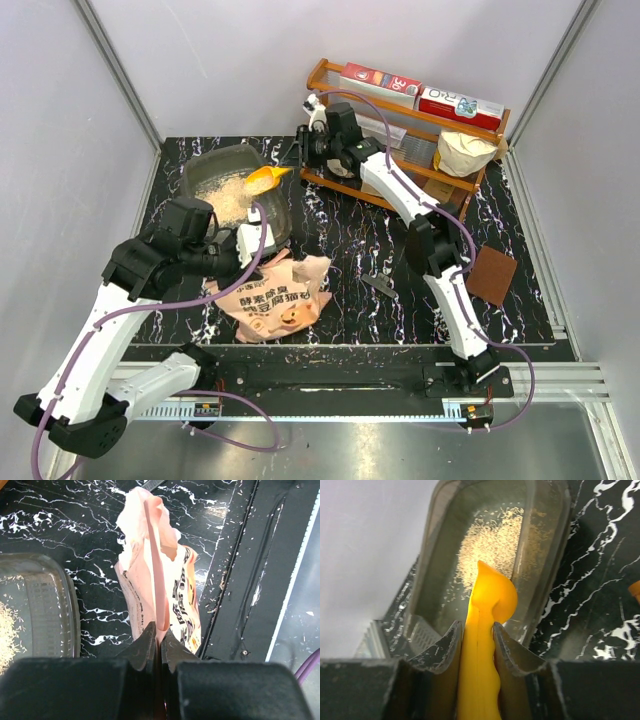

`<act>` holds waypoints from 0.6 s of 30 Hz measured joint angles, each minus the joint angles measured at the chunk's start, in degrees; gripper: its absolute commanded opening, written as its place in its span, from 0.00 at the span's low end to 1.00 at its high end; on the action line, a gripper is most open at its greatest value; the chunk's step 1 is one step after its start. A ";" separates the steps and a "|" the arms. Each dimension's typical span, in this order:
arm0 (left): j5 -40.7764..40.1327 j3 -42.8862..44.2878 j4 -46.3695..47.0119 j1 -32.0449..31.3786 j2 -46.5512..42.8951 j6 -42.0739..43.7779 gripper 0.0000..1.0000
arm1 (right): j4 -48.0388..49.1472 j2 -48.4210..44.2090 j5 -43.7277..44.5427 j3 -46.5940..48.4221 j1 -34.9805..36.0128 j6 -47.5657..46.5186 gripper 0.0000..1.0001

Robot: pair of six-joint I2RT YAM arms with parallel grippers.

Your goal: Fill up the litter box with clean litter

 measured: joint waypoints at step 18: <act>2.32 -1.11 0.26 -0.57 -0.74 0.00 0.00 | 5.86 10.86 5.25 13.86 3.74 -26.53 0.00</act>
